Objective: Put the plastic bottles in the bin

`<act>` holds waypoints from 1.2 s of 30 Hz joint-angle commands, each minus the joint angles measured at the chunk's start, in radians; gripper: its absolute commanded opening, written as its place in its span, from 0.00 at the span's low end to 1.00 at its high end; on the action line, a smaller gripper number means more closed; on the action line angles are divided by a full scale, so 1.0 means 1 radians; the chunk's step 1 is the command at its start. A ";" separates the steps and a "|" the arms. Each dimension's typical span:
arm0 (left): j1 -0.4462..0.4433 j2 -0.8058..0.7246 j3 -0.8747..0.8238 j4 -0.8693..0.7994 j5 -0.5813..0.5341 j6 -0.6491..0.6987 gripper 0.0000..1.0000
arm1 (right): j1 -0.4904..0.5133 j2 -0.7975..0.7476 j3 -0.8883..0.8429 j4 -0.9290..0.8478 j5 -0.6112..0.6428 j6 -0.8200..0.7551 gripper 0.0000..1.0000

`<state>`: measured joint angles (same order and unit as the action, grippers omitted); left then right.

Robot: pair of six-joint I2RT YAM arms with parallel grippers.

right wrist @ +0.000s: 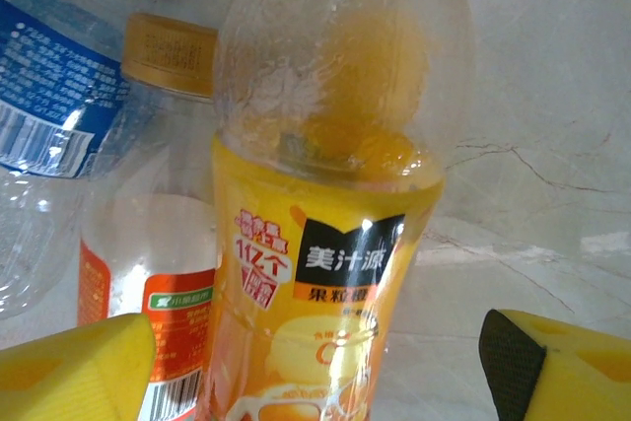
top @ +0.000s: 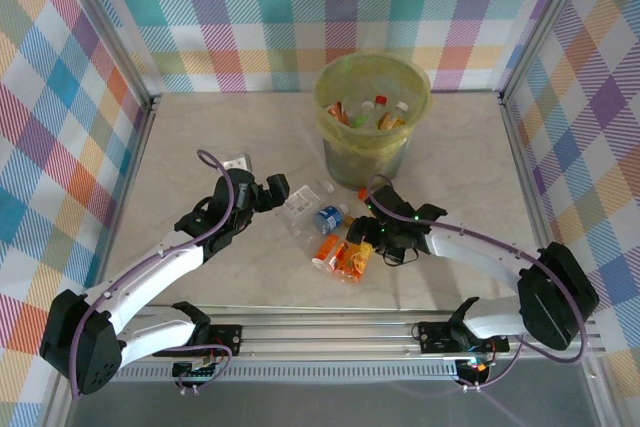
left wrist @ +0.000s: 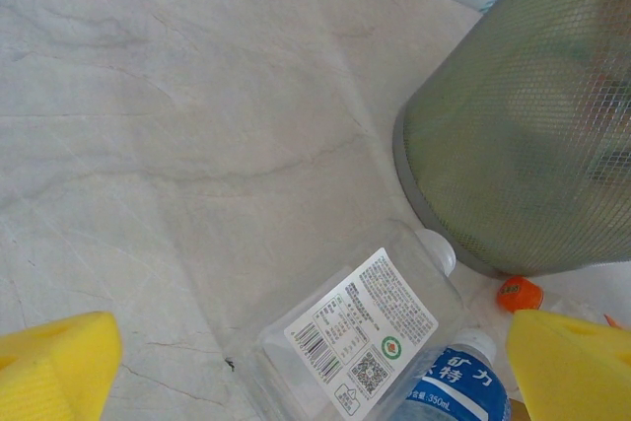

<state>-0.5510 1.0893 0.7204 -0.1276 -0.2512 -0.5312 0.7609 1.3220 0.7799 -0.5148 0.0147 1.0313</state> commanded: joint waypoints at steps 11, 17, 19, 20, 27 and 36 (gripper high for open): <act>0.008 0.000 -0.011 0.017 -0.005 0.004 1.00 | 0.005 0.104 0.014 0.002 0.014 -0.020 0.80; 0.008 0.000 -0.007 0.014 -0.006 0.003 1.00 | 0.005 0.108 -0.007 -0.005 0.016 -0.018 0.77; 0.009 -0.001 -0.007 0.014 -0.006 0.002 1.00 | 0.005 0.108 -0.014 -0.011 0.016 -0.019 0.75; 0.008 0.000 -0.007 0.014 -0.006 0.002 1.00 | 0.005 0.108 -0.016 -0.014 0.018 -0.020 0.74; 0.008 0.001 -0.001 0.011 -0.006 0.003 1.00 | 0.002 0.108 -0.023 -0.038 0.035 -0.025 0.69; 0.008 0.008 0.007 0.008 0.000 0.003 1.00 | 0.000 0.123 -0.024 -0.041 0.034 -0.040 0.68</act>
<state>-0.5510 1.0901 0.7204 -0.1280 -0.2512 -0.5312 0.7609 1.4265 0.7662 -0.5323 0.0368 1.0084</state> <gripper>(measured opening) 0.997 0.680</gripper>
